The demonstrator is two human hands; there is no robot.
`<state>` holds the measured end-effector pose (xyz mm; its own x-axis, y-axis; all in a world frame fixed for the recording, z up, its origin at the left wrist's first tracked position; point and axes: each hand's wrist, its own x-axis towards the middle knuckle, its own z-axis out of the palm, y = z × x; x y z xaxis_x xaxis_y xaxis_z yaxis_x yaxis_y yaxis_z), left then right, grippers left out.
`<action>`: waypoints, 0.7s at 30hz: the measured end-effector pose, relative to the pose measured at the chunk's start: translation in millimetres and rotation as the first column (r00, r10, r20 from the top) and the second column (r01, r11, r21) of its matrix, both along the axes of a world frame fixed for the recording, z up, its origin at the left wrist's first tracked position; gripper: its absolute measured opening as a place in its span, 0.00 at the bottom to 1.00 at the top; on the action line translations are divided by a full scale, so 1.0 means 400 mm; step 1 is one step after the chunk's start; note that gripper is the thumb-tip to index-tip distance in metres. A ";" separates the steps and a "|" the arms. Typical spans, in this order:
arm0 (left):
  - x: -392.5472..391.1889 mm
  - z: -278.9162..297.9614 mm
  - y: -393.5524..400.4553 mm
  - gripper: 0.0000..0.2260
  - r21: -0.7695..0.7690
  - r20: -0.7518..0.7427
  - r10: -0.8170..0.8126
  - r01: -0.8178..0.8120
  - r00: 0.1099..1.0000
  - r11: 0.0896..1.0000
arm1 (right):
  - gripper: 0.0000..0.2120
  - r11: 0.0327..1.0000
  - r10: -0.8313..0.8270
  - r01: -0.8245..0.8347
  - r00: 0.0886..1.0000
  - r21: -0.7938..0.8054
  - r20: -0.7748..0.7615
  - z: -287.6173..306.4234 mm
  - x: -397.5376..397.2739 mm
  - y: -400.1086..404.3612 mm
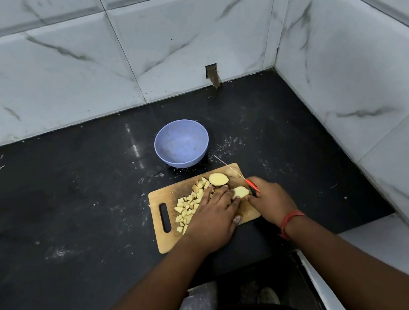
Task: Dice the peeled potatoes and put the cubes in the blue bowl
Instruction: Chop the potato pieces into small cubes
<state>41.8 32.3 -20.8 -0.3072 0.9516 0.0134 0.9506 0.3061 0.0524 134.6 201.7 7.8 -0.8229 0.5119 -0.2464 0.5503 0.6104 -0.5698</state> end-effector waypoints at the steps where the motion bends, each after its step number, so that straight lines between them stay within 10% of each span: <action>1: 0.000 -0.002 -0.002 0.25 0.006 -0.013 0.001 -0.001 1.000 1.000 | 0.14 1.000 -0.024 0.024 1.000 0.005 -0.004 0.000 0.001 -0.002; 21: 0.021 -0.013 0.001 0.26 0.009 -0.034 0.021 -0.020 0.999 1.000 | 0.04 0.984 -0.165 0.166 0.986 0.060 -0.018 0.002 0.005 -0.049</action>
